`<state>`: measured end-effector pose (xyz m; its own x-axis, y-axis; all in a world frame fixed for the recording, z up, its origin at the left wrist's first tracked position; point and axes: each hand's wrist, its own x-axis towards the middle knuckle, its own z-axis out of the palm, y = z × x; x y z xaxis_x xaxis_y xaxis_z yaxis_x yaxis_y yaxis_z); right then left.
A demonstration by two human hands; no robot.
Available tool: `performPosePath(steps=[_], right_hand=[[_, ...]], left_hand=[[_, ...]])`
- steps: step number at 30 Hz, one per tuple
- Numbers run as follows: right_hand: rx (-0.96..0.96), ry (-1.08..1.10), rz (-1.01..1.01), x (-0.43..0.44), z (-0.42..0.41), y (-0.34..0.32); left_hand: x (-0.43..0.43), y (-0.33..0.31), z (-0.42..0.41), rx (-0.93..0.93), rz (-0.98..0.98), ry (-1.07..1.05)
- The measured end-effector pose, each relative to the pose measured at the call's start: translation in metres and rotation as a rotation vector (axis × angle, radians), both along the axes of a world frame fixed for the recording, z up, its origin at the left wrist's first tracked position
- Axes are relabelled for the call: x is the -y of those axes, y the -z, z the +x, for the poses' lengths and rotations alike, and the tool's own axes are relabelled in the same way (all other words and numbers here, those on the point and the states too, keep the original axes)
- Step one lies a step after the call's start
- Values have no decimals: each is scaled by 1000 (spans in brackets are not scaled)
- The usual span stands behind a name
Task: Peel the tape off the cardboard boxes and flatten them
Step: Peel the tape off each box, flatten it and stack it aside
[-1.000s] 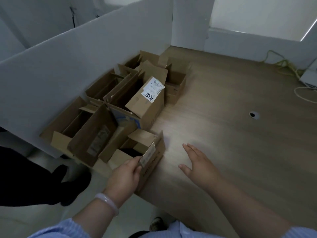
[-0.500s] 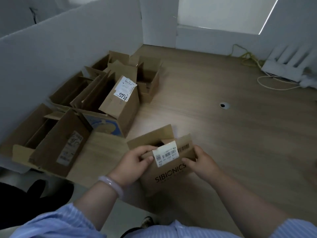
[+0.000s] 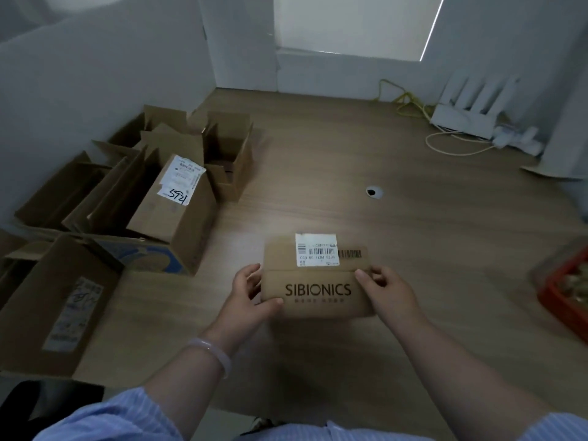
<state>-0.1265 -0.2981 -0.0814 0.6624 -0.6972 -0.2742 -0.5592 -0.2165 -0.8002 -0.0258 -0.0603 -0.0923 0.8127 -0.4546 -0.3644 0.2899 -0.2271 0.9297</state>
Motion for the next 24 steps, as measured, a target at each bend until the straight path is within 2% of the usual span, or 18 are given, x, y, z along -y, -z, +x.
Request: performPosePath(steps=[2,4,5,7,10,12,15,19,21,24], right_hand=[[0,98,30,12,2,-4],[55,192,189,19,4,-9],[89,224,275,22,4,-12],[146,211,324,23,-1,-16],[216,103,308,20,-14,-19],[173,35,276,20,-21,-12],[70,50,98,20,-26,-2],[32,106,-51,21,-21,0],[-7,129,-103,24,-15,-3],[-91,94,-119,28,-9,0]], left_hand=[[9,-7,6,32,-19,75],[17,-13,11,91,-8,123],[21,-16,13,118,-17,119],[30,-22,16,148,-39,66],[44,-23,17,96,-14,-111],[52,-18,18,59,25,-196],[55,-14,16,15,14,-104],[51,-10,13,-29,-135,91],[53,-4,14,-15,-138,57],[59,6,16,-2,-28,-47]])
